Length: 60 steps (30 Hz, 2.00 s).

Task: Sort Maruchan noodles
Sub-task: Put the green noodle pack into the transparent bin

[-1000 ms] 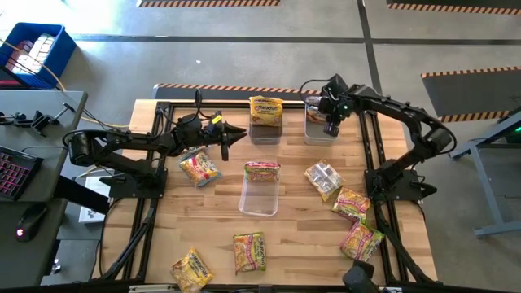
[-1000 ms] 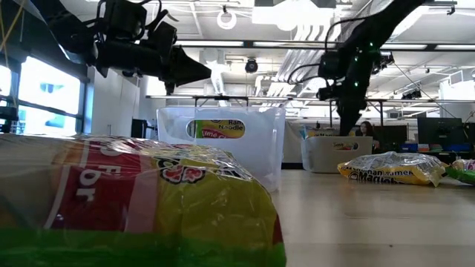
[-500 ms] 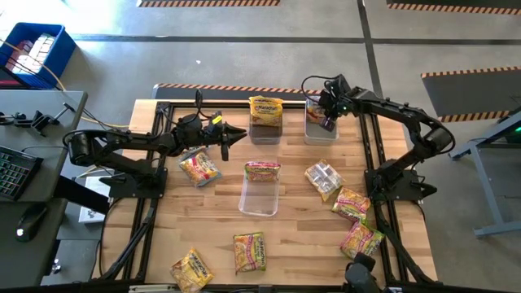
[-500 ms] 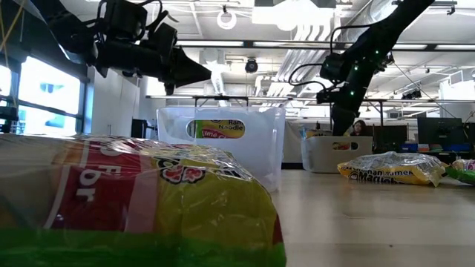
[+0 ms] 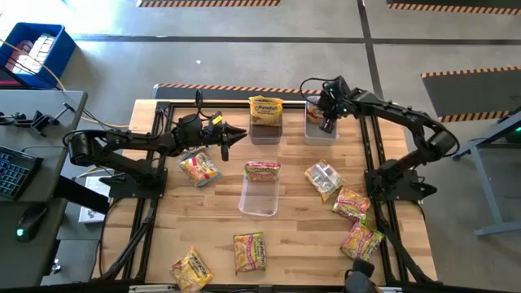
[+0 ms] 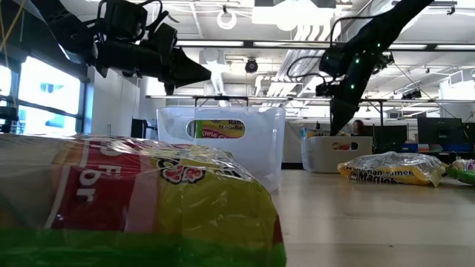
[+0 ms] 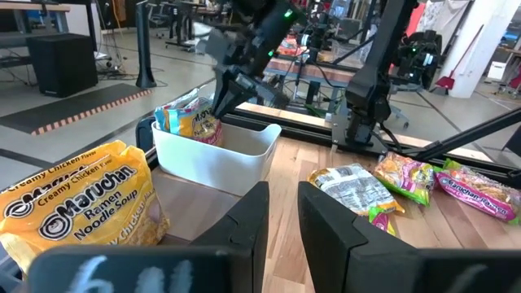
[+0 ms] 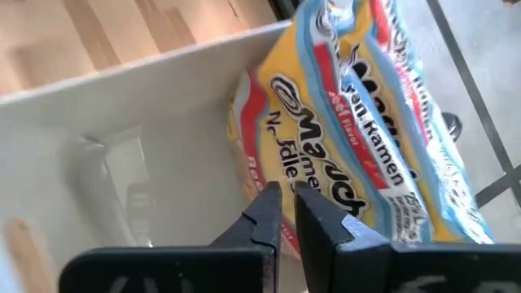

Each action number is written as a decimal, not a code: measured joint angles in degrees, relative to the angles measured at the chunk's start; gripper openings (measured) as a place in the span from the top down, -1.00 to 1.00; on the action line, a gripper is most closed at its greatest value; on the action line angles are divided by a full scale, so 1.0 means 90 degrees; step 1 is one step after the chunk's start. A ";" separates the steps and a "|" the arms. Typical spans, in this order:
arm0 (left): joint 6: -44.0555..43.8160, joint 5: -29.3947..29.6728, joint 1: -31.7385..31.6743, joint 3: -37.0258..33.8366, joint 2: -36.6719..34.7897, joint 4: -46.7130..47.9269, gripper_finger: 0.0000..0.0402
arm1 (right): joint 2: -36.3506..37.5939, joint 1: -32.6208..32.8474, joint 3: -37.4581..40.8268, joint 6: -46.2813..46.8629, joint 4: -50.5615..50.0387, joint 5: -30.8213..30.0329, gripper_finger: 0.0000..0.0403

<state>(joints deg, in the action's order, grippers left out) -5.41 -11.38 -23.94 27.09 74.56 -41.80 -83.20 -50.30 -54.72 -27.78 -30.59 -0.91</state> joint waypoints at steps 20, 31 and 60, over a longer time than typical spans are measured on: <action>0.0054 0.0000 0.0001 0.0000 0.0005 0.0078 0.71 | 0.2995 0.1328 0.3117 0.2019 0.4446 0.0797 1.00; 0.0197 -0.0003 0.0234 0.0000 0.0268 0.0244 0.71 | 0.3978 0.3115 0.2780 0.2608 0.2795 -0.0484 1.00; 0.0059 -0.0002 0.0304 0.0000 0.0843 -0.0205 0.71 | 0.3251 0.7850 0.1751 1.0711 -0.2402 -0.0205 0.93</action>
<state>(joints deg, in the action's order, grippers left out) -4.88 -11.40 -21.21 27.09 82.15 -43.64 -53.94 20.35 -38.96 68.62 -52.20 -2.75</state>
